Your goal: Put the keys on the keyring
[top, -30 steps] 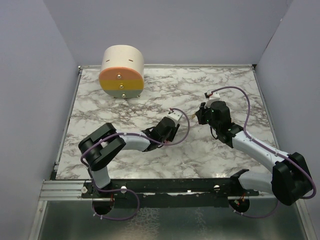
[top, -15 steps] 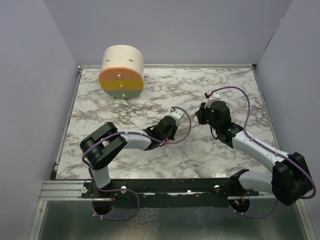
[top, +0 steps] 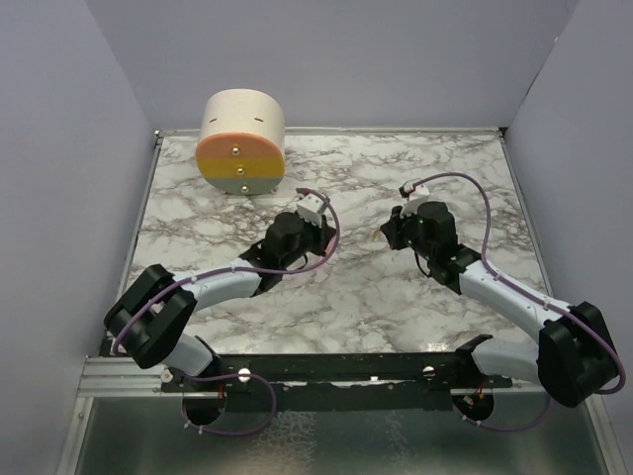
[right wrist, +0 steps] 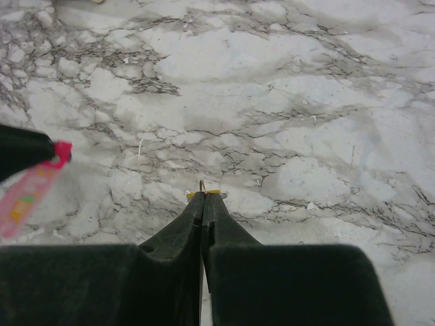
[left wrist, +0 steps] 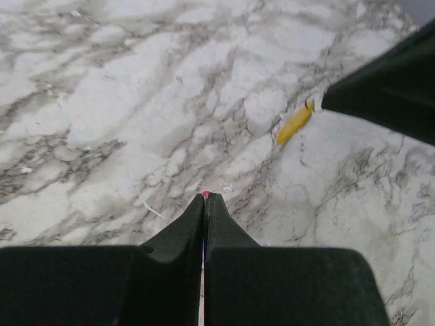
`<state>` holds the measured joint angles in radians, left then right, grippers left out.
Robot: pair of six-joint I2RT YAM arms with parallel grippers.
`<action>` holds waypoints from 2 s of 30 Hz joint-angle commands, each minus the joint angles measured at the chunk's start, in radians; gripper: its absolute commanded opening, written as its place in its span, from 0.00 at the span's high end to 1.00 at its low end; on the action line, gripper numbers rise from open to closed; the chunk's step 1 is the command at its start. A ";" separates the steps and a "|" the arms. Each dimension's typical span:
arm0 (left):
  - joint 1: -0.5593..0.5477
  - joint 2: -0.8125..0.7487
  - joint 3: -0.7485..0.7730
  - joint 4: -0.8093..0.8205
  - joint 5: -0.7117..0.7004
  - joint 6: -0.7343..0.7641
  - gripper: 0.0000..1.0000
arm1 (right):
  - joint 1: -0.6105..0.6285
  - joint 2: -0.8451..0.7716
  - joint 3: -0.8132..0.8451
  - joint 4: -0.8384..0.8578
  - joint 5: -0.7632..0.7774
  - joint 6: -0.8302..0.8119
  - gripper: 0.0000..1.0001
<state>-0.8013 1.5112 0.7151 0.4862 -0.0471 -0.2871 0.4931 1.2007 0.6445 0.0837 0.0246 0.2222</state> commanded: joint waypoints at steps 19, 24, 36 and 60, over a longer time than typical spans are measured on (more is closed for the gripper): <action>0.146 -0.106 -0.097 0.240 0.261 -0.145 1.00 | 0.005 -0.003 -0.020 0.088 -0.204 -0.039 0.99; 0.145 -0.095 -0.079 0.175 0.184 -0.174 1.00 | 0.005 0.054 0.014 0.034 -0.128 -0.013 0.99; 0.145 -0.081 -0.089 0.144 0.066 -0.263 1.00 | 0.005 0.099 0.042 -0.002 -0.009 0.039 0.76; 0.059 0.104 0.129 0.114 -0.135 -0.338 1.00 | 0.067 0.201 -0.009 0.333 -0.476 0.171 0.44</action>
<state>-0.7280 1.5944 0.8001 0.5941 -0.1471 -0.6128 0.5392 1.3743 0.6468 0.3065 -0.3771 0.3389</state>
